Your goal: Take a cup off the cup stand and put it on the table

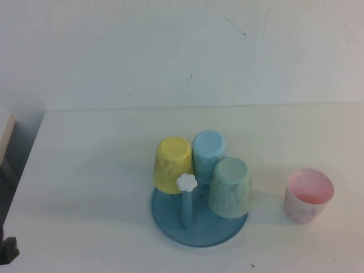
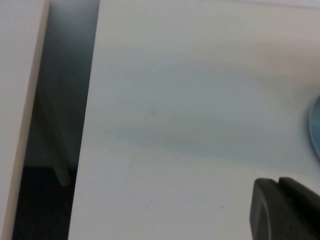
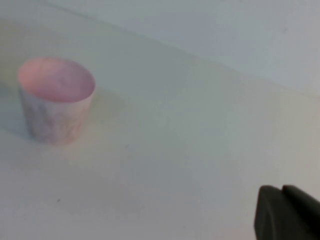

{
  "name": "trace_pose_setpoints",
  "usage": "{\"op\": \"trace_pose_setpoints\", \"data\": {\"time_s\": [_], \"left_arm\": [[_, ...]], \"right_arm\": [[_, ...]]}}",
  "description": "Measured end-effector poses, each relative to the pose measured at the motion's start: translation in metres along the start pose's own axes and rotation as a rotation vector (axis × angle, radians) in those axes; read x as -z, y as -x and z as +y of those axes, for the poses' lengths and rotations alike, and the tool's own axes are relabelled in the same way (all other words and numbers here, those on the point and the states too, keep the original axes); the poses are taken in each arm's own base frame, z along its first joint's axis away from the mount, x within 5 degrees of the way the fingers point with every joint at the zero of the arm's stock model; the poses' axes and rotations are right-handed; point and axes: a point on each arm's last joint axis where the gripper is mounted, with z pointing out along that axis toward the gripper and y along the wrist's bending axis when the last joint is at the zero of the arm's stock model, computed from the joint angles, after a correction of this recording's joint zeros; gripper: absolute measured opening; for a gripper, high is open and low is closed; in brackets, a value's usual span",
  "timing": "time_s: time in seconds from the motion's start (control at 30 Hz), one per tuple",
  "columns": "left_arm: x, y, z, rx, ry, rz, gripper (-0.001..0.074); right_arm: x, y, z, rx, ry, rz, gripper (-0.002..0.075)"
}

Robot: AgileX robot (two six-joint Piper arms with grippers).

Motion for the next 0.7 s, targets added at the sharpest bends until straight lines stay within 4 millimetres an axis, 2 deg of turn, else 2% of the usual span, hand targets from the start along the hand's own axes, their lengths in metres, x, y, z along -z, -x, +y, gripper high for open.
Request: {"op": "trace_pose_setpoints", "data": {"time_s": [0.23,0.4,0.53,0.7], "left_arm": [[-0.014,-0.001,0.0,-0.003,0.006,0.086,-0.0003],[-0.015,0.003,-0.004,0.037,-0.032,0.06,-0.0003],[-0.011,0.018,-0.013,0.001,-0.103,0.056,-0.0003],[-0.013,0.045,-0.03,-0.025,-0.216,0.153,-0.0003]], "right_arm": [[-0.005,0.025,0.001,-0.015,0.158,0.126,-0.0003],[-0.01,0.04,0.001,-0.078,0.213,0.11,-0.0003],[-0.01,0.042,0.002,-0.106,0.222,0.097,-0.0003],[-0.01,0.042,0.002,-0.105,0.23,0.105,-0.0003]]}}
